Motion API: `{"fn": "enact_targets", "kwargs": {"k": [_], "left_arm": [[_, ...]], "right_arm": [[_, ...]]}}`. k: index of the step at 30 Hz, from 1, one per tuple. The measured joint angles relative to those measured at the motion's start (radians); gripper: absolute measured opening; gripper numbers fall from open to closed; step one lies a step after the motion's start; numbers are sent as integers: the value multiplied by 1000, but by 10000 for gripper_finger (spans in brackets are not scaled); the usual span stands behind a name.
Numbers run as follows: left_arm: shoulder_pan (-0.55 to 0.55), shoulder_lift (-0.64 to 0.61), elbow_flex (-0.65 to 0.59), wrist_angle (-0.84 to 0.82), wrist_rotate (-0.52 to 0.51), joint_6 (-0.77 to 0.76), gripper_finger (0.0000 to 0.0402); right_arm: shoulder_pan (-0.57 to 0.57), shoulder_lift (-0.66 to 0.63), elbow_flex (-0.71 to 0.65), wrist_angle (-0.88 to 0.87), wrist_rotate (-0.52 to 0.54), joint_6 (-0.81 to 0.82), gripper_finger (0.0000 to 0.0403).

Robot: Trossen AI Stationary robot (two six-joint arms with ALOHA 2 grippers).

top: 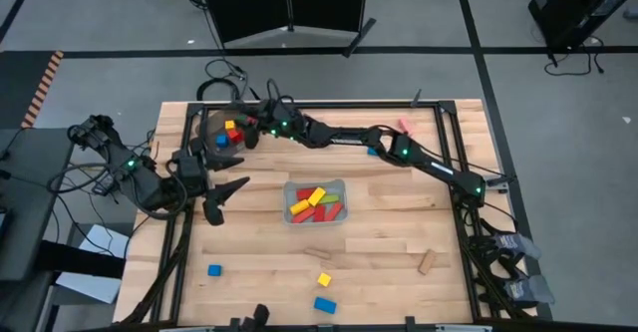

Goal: Sort blocks by size
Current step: Put the green triangular block into the black bin, then put the blue cube block into the black bin

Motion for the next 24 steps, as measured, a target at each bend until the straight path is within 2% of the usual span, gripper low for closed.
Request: {"fn": "enact_targets", "kwargs": {"k": [5, 8, 11, 15, 19, 24], "left_arm": [[0, 1, 0, 1, 1, -5, 227], [-1, 1, 0, -9, 1, -29, 227], [-1, 1, 0, -54, 0, -84, 227], [-1, 14, 0, -161, 0, -212, 227], [-1, 43, 0, -230, 2, -313, 227], [-1, 87, 0, -283, 49, -389, 227]], "right_arm": [[-6, -2, 1, 32, -54, -14, 300], [-6, -6, 1, 57, -60, -42, 325], [3, -32, 0, 58, -67, -89, 324], [36, -102, -55, 100, -10, -153, 295], [60, -221, -279, 300, 21, -187, 249], [89, -476, -733, 567, 74, -227, 194]]}}
